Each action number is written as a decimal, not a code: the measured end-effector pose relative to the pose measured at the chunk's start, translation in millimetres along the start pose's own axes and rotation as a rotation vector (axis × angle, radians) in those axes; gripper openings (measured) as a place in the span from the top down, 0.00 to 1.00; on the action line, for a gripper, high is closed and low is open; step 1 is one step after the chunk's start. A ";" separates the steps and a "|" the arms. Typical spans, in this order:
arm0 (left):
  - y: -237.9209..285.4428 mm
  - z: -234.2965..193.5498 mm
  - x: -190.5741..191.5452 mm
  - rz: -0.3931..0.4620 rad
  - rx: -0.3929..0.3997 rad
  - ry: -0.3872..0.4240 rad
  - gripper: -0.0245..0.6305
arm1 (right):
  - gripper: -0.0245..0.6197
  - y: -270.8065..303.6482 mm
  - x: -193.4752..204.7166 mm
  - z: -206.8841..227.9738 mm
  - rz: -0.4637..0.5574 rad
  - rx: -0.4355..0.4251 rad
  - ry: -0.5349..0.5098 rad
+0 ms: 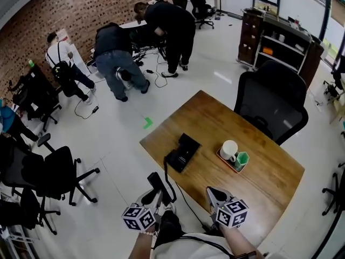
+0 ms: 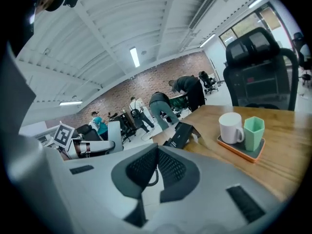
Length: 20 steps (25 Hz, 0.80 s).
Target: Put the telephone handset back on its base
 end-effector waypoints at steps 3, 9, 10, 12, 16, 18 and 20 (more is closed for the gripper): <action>25.2 -21.1 -15.7 -0.096 0.171 -0.015 0.86 | 0.95 27.4 -23.7 -13.1 0.030 0.046 0.001; 78.5 -56.0 -37.9 -0.289 0.493 -0.047 0.86 | 0.95 74.2 -44.1 -29.6 0.042 0.117 0.037; 88.3 -60.5 -40.1 -0.326 0.528 -0.024 0.86 | 0.96 80.7 -46.7 -30.9 0.045 0.128 0.044; 106.9 -65.7 -44.4 -0.394 0.610 0.018 0.86 | 0.96 91.2 -51.6 -32.8 0.051 0.157 0.057; 146.9 -70.2 -51.7 -0.495 0.774 0.029 0.86 | 0.96 102.8 -59.9 -32.1 0.068 0.223 0.081; 165.4 -71.8 -50.7 -0.537 0.831 0.036 0.86 | 0.96 104.2 -60.5 -31.2 0.074 0.254 0.092; 181.6 -73.0 -47.4 -0.579 0.873 0.053 0.86 | 0.96 105.1 -58.1 -28.7 0.081 0.289 0.110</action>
Point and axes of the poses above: the fingertips, and each gripper's own axes: y forward along the fingers, z to its right, x out of its underside, the point moved 1 cm from there along -y, backward along the fingers, and after that the axes turned 1 degree about z, right-handed, at the moved point
